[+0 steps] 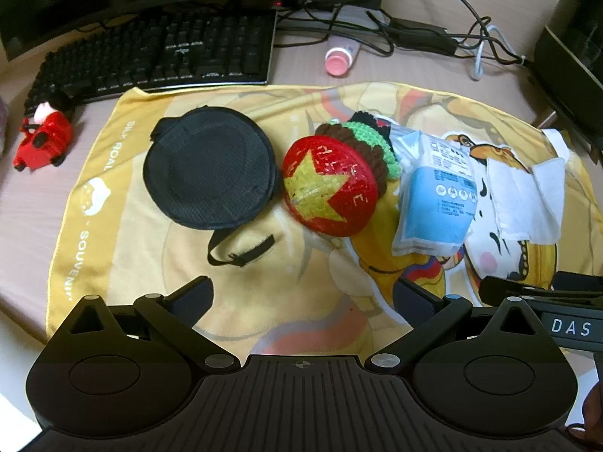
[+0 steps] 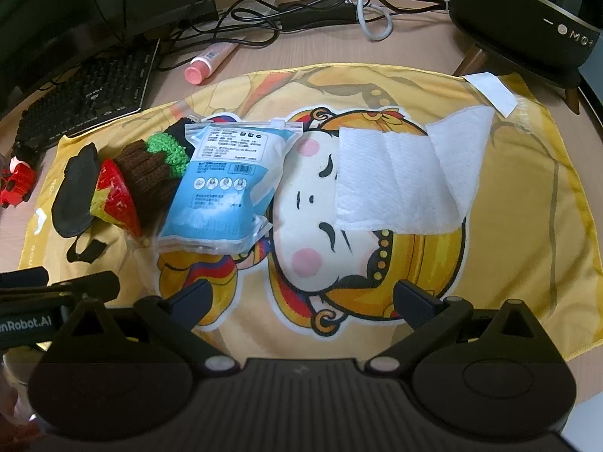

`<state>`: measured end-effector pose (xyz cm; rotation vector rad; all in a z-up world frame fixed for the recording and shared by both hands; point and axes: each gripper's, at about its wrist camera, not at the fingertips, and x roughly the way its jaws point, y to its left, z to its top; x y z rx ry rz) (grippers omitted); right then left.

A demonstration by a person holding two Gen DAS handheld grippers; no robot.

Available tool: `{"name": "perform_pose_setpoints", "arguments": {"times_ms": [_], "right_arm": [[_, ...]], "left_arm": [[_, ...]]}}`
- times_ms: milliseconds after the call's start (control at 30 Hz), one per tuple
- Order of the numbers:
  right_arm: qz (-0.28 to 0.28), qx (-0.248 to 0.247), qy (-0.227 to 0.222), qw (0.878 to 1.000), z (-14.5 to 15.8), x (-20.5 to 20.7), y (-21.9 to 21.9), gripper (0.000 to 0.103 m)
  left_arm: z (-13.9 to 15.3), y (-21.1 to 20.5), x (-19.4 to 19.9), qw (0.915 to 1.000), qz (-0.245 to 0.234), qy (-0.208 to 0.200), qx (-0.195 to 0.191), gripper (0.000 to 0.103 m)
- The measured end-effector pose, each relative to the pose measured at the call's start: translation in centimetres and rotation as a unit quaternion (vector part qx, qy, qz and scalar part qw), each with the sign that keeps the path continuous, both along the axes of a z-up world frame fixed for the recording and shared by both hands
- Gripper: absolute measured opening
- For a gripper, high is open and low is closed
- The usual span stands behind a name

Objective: Clean container

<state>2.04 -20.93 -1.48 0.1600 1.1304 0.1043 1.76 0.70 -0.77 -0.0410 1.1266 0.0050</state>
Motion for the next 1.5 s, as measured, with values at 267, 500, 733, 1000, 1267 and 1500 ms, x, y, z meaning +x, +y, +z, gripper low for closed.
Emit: {"name": "perform_pose_setpoints", "arguments": {"times_ms": [267,500,733,1000,1267,1500], "right_arm": [[-0.001,0.000,0.006,1.000,-0.2,0.7,-0.2,0.103],[-0.001,0.002,0.011,1.000,-0.4,1.0,-0.5,0.103],[-0.011,0.019,-0.010,1.000,0.1,1.5,-1.7,0.103],[-0.039,0.002,-0.066,0.997,0.2,3.1,-5.6,0.103],[-0.047,-0.045,-0.140,0.988,-2.5,6.0,-9.0,0.103],[-0.041,-0.006,-0.132,0.990,-4.8,6.5,-10.5,0.103]], "left_arm": [[-0.2,-0.2,0.5,1.0000,0.001,0.002,-0.001,0.103],[-0.3,-0.5,0.8,1.0000,0.001,0.005,0.002,0.103],[0.1,-0.5,1.0,0.9994,0.000,-0.016,-0.030,0.103],[0.6,-2.2,2.1,0.9959,-0.048,-0.036,-0.066,0.103],[2.1,-4.3,3.4,0.9918,-0.079,-0.086,-0.052,0.103],[1.2,-6.6,3.1,0.9857,-0.129,-0.096,-0.048,0.103]]}}
